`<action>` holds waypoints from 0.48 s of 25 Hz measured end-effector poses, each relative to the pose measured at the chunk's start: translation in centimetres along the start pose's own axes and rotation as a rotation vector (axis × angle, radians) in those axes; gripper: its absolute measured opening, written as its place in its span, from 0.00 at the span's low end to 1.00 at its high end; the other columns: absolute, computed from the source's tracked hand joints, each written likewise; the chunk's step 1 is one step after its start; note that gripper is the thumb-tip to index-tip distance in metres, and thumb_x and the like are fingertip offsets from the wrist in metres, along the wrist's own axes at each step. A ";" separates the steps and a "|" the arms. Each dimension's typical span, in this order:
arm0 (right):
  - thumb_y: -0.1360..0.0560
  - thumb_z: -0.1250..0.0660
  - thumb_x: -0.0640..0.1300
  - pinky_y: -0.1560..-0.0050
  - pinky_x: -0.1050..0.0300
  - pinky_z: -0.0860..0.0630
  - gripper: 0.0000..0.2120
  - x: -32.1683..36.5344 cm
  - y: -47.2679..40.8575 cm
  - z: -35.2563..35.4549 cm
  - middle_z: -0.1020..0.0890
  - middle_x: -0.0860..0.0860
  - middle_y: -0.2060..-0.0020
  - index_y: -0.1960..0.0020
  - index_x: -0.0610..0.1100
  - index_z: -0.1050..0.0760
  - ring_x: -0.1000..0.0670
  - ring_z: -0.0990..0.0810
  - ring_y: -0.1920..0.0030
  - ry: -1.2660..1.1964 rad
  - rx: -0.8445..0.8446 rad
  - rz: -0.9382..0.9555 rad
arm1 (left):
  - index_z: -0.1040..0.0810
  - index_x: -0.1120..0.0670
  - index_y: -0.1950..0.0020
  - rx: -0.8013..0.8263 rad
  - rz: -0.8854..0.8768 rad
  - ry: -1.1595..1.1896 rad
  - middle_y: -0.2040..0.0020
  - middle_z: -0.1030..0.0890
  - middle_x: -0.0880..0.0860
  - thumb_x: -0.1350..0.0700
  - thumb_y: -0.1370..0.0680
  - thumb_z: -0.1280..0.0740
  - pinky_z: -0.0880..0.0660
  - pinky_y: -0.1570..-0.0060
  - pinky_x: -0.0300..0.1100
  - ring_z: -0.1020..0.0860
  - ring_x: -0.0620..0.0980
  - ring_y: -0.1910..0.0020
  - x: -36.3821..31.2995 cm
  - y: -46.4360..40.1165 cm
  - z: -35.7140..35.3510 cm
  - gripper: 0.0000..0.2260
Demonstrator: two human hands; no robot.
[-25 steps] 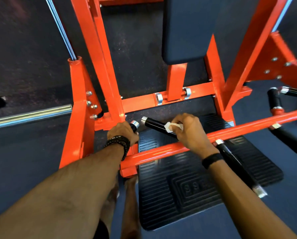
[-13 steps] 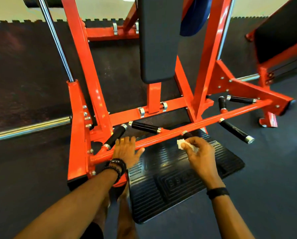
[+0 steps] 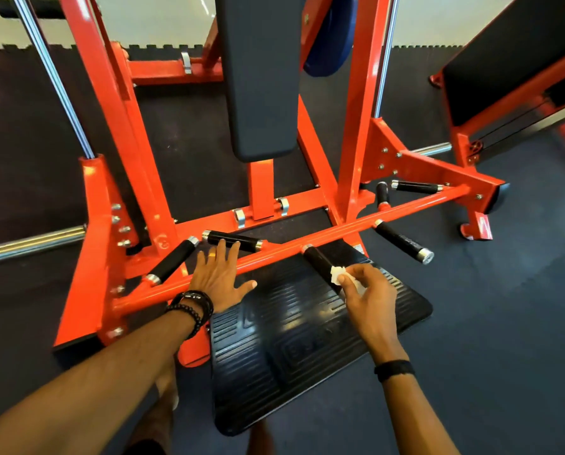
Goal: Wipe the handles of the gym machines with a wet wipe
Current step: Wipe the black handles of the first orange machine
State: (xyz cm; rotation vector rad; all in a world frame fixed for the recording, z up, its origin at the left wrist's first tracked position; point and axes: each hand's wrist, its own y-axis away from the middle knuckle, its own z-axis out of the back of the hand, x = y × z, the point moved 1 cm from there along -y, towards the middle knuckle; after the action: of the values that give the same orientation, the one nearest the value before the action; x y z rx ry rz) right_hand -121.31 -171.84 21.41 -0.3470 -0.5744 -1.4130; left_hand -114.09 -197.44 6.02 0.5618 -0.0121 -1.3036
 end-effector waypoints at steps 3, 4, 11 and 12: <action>0.25 0.29 0.41 0.54 0.75 0.32 0.04 -2.8 -1.0 0.4 0.18 0.50 0.54 0.51 0.48 0.21 0.53 0.21 0.53 -0.026 -0.004 0.019 | 0.49 0.54 0.19 -0.087 -0.049 -0.007 0.21 0.46 0.64 0.26 0.29 0.42 0.49 0.25 0.62 0.43 0.64 0.23 -3.5 -2.6 0.3 0.48; 0.25 0.29 0.40 0.55 0.77 0.33 0.04 -3.4 -1.6 0.2 0.18 0.50 0.54 0.51 0.48 0.21 0.52 0.21 0.53 -0.035 0.027 0.038 | 0.49 0.54 0.19 -0.114 -0.066 -0.031 0.21 0.46 0.64 0.25 0.30 0.42 0.50 0.25 0.63 0.44 0.64 0.23 -4.6 -3.7 0.3 0.49; 0.32 0.26 0.38 0.63 0.73 0.31 0.05 -5.4 -5.3 -0.4 0.20 0.56 0.65 0.63 0.47 0.17 0.60 0.21 0.63 -0.139 0.331 0.140 | 0.49 0.52 0.19 -0.046 -0.075 -0.216 0.20 0.45 0.60 0.26 0.32 0.37 0.55 0.23 0.60 0.46 0.59 0.21 -6.9 -9.8 -0.7 0.50; 0.32 0.26 0.37 0.63 0.73 0.31 0.05 -5.2 -6.4 -1.4 0.20 0.56 0.66 0.64 0.46 0.17 0.60 0.22 0.64 -0.141 0.353 0.161 | 0.48 0.51 0.20 -0.040 -0.063 -0.224 0.20 0.45 0.59 0.28 0.31 0.36 0.54 0.23 0.60 0.45 0.59 0.22 -6.9 -10.0 -0.8 0.48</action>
State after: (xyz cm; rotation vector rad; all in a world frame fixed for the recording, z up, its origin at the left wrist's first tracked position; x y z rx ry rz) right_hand -127.64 -169.23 16.69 -0.2051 -0.8774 -1.1128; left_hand -124.88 -192.35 3.37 0.3823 -0.1542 -1.4200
